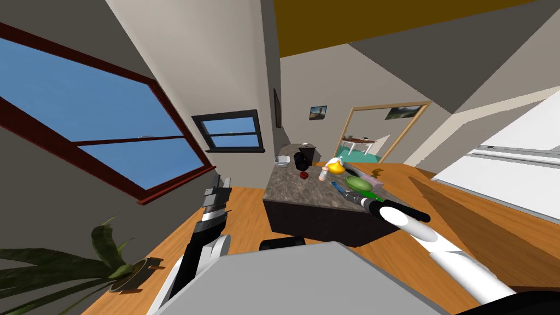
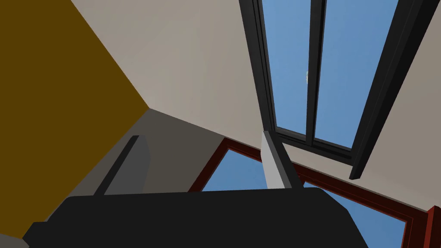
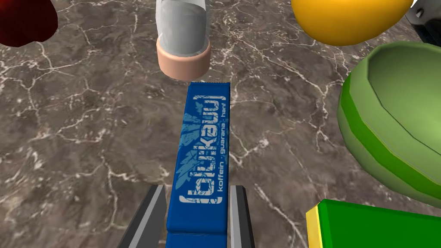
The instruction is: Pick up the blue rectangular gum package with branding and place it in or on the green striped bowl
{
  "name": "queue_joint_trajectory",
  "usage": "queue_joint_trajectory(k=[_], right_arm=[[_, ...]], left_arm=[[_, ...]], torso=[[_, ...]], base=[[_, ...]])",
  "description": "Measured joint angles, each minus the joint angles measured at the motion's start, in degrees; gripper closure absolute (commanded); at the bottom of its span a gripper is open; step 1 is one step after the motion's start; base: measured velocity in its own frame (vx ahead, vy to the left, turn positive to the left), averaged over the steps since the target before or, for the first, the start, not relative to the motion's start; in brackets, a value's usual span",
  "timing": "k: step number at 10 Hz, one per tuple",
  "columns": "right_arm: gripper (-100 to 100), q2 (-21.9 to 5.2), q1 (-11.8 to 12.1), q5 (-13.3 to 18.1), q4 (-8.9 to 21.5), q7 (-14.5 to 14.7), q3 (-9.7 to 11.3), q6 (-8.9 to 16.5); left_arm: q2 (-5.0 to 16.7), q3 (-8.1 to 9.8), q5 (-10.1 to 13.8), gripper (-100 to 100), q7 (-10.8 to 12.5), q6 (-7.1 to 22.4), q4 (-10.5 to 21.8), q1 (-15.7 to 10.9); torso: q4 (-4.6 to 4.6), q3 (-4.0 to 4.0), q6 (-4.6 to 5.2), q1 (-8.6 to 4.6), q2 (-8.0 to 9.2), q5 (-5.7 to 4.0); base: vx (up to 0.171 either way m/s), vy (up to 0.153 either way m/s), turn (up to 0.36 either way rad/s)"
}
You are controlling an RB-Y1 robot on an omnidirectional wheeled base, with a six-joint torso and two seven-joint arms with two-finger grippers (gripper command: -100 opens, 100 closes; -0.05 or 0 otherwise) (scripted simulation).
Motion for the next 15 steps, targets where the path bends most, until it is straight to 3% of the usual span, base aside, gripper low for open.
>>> queue_joint_trajectory(k=[2,6,9,15], right_arm=[[100,-2.0,-1.0,-1.2,2.5,-1.8,-2.1,-0.1],[100,-3.4,-0.7,-0.2,3.1,-5.3,-4.6,-0.7],[100,-4.8,-0.8,-1.5,4.4,-7.0,-6.0,-0.8],[100,-9.5,2.8,-5.3,4.4,-13.5,-8.0,1.9]], left_arm=[[0.0,0.01,0.0,0,0.0,0.0,0.0,0.0],[0.0,0.02,0.0,0,0.0,0.0,0.0,0.0],[0.0,0.03,0.0,0,0.0,0.0,0.0,0.0],[0.0,0.03,0.0,0,0.0,0.0,0.0,0.0]], torso=[[0.00,-0.03,0.05,-0.45,-0.06,-0.06],[-0.03,-0.11,0.15,-0.69,-0.21,-0.13],[-0.05,-0.13,0.19,-0.94,-0.24,-0.24],[-0.08,-0.23,0.15,-1.29,-0.41,-0.39]], base=[[-0.064,-0.019,0.150],[-0.032,-0.043,0.085],[-0.017,-0.085,0.037],[0.000,-0.141,0.050]])
